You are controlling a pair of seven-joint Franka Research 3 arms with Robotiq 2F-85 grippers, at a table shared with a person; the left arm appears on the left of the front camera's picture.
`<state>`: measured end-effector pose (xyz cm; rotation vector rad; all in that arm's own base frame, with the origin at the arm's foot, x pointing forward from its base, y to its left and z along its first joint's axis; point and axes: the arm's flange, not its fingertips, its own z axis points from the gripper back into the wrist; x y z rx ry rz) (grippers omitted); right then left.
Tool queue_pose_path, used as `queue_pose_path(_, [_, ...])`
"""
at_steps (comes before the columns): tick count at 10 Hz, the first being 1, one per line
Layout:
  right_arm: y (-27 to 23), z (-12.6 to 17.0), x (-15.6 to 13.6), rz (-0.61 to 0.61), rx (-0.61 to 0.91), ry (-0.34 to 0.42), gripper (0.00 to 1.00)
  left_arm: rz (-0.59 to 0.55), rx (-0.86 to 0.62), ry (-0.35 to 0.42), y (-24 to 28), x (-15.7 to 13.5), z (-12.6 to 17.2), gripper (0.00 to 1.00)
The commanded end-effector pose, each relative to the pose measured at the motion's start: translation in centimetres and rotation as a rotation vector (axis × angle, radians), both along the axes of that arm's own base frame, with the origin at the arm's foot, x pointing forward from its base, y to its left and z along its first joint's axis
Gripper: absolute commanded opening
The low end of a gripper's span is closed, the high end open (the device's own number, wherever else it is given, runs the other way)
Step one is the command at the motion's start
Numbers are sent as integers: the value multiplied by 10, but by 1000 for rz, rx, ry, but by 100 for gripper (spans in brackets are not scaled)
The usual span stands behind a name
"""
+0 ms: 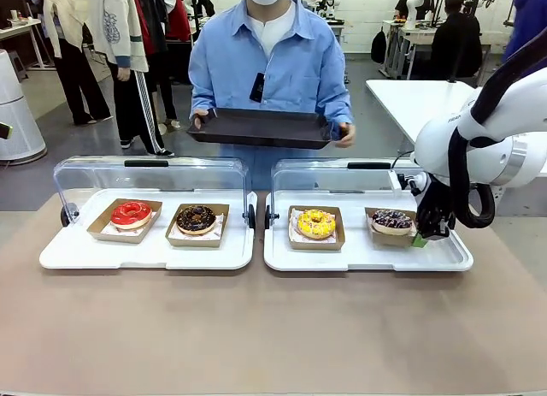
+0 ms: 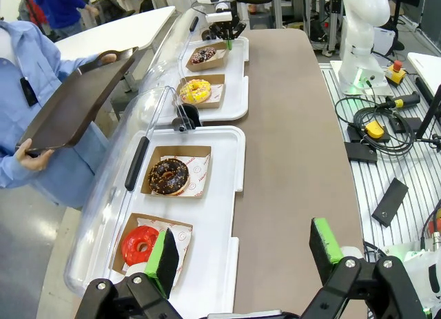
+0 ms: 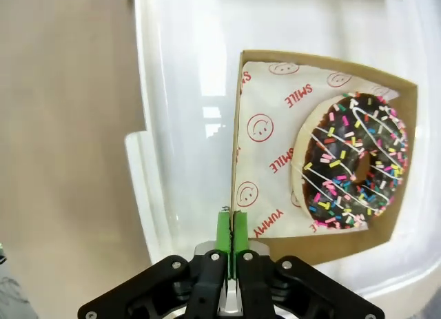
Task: Provide the desired donut to the person.
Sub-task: Pick up and lift the Paper togo box containing the Donut pointed at by the person.
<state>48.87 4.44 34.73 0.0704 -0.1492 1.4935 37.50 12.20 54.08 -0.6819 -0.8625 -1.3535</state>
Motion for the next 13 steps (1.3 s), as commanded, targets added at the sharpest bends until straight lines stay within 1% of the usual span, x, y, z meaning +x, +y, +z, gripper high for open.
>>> queue_pose_path(1, [17, 21, -28, -12, -32, 39, 0, -7, -23, -20, 1, 1, 1, 100])
queue_pose_path(3, [35, 53, -52, -31, -40, 115, 0, -7, -23, -20, 1, 1, 1, 100])
queue_pose_path(5, [51, 92, -83, -14, -59, 145, 0, -7, -23, -20, 1, 1, 1, 100])
queue_pose_path(6, [57, 115, -97, 9, -67, 111, 0, -7, -23, -20, 1, 1, 1, 100])
queue_pose_path(9, [74, 185, -131, 15, -72, 61, 0, -7, -23, -20, 1, 1, 1, 100])
queue_pose_path(11, [87, 227, -135, -13, -99, 31, 0, -7, -23, -20, 1, 1, 1, 100])
queue_pose_path(13, [100, 267, -125, -36, -96, -4, 0, -7, -23, -20, 1, 1, 1, 100])
